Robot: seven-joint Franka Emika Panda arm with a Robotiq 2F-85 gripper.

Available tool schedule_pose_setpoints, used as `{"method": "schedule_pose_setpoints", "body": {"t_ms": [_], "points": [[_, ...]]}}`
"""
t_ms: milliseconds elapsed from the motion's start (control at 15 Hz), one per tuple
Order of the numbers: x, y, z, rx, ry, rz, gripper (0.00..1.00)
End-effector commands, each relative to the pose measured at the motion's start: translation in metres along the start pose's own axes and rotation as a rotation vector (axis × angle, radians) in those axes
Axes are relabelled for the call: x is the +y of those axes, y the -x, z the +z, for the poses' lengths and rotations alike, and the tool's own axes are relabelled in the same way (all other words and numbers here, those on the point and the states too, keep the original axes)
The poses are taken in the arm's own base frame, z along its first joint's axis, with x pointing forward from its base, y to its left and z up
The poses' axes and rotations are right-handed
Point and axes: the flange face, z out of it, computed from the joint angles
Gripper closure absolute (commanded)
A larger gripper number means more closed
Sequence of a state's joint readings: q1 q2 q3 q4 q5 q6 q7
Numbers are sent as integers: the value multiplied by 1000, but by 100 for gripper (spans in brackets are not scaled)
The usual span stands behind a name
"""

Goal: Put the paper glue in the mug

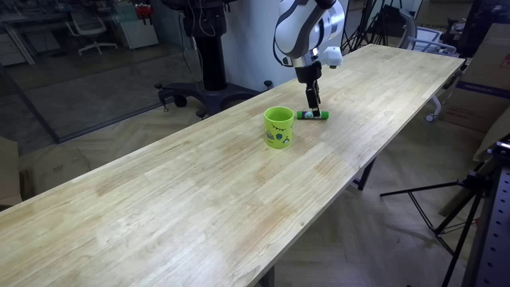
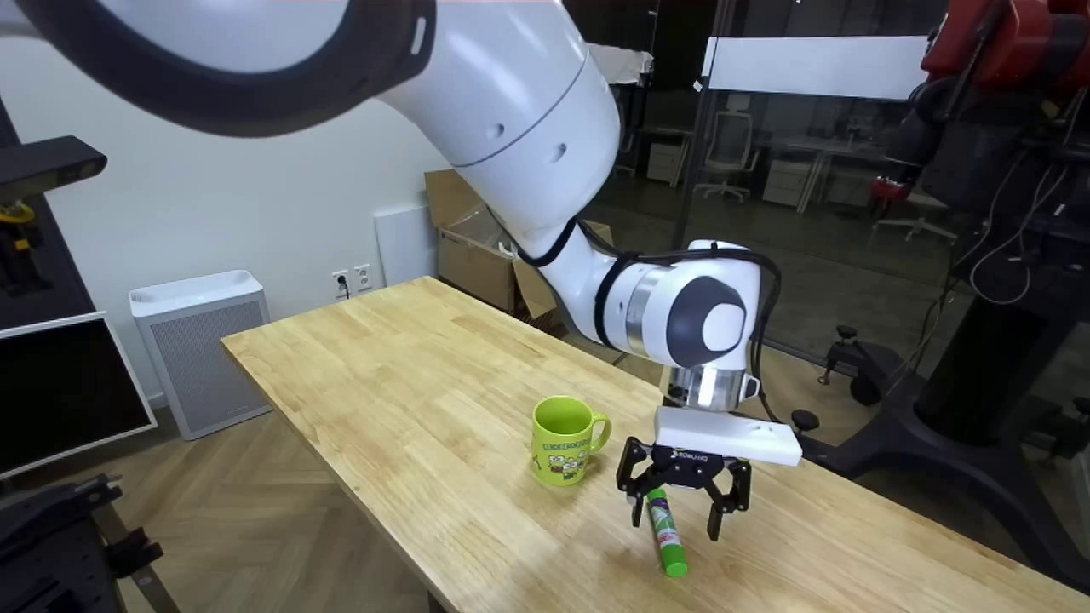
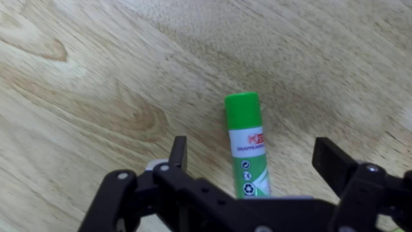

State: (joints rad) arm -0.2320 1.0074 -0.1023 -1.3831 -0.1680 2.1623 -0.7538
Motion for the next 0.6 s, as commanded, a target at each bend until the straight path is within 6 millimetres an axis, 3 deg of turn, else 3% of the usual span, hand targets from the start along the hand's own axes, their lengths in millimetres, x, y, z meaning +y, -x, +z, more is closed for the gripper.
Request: {"method": "schedule_pose_setpoints", "body": {"t_ms": [0,67,200,533], "points": [[5,-15,1,-35,16,36,0],[5,-16,2,-35,12,34,25],[7,-19,3,-38,13,38,33],[10,-21,7,-51,2,41,69]]}}
